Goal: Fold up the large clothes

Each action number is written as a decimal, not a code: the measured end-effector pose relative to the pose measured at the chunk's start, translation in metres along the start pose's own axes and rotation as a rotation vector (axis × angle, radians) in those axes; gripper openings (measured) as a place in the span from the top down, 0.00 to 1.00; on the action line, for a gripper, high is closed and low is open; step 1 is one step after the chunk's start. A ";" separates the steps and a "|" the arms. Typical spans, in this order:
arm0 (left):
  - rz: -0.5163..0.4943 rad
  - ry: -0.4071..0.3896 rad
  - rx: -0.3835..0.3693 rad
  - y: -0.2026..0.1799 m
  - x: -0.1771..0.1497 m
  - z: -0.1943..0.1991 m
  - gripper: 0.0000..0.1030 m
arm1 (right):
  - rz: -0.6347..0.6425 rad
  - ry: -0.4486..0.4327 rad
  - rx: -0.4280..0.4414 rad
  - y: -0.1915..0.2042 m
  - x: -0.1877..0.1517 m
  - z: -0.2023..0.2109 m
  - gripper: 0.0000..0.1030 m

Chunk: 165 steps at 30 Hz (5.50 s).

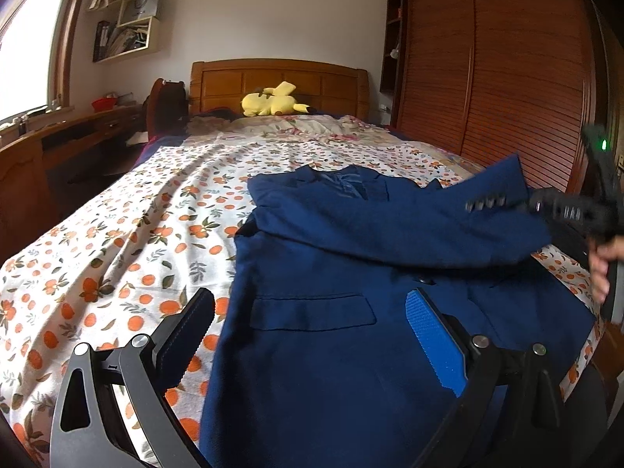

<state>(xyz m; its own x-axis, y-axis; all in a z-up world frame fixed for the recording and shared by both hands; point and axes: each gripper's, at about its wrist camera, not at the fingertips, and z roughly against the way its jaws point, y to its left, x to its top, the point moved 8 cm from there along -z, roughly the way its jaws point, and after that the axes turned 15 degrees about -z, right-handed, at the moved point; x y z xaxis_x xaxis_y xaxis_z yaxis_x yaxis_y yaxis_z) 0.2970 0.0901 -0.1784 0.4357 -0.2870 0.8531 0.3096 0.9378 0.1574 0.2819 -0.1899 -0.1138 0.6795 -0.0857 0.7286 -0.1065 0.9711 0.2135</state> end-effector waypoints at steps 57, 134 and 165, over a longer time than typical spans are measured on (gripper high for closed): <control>-0.065 0.022 -0.145 -0.098 0.031 -0.088 0.04 | 0.036 0.043 -0.213 -0.078 0.006 -0.028 0.90; -0.020 -0.071 -0.050 -0.074 0.046 -0.080 0.03 | -0.345 -0.118 -0.282 -0.237 0.129 -0.115 0.97; -0.018 -0.102 -0.049 -0.074 0.052 -0.064 0.03 | 0.034 0.020 -0.026 -0.050 0.102 -0.053 0.61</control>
<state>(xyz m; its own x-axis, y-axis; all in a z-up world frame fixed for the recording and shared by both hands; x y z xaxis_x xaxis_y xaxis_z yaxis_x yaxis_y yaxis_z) 0.3508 -0.0062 -0.1776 0.3416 -0.2803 0.8971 0.3587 0.9211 0.1512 0.3951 -0.2351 -0.0850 0.6899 -0.0480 0.7223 -0.1109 0.9790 0.1711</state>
